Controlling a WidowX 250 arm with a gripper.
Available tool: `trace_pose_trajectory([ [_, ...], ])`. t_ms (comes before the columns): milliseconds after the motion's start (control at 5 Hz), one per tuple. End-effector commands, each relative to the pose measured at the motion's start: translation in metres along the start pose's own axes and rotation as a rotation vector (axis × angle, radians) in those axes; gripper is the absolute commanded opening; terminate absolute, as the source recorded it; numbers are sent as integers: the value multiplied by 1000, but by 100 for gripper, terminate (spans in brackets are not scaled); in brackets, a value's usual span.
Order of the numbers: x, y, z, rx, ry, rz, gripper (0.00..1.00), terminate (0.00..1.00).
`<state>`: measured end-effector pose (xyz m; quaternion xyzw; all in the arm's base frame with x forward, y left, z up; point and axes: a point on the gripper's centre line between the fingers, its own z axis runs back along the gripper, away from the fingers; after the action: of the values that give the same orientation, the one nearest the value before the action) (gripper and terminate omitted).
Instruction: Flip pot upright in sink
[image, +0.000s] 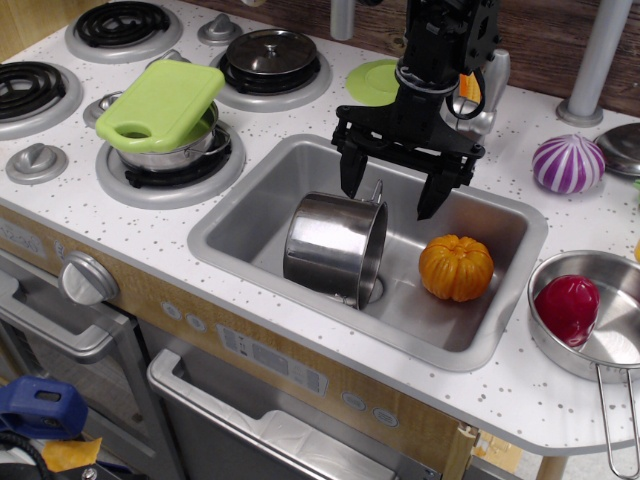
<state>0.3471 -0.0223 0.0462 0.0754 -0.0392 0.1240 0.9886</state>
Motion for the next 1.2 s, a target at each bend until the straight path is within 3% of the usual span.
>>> trace_pose_trajectory([
  [0,0,0,0,0,0,0,100,0],
  [200,4,-3,3,201,28,-72,100,0],
  [600,11,5,13,367,30,-104,100,0],
  [800,12,2,6,532,-10,-83,100,0],
  [1000,14,8,2,559,-40,-69,100,0],
])
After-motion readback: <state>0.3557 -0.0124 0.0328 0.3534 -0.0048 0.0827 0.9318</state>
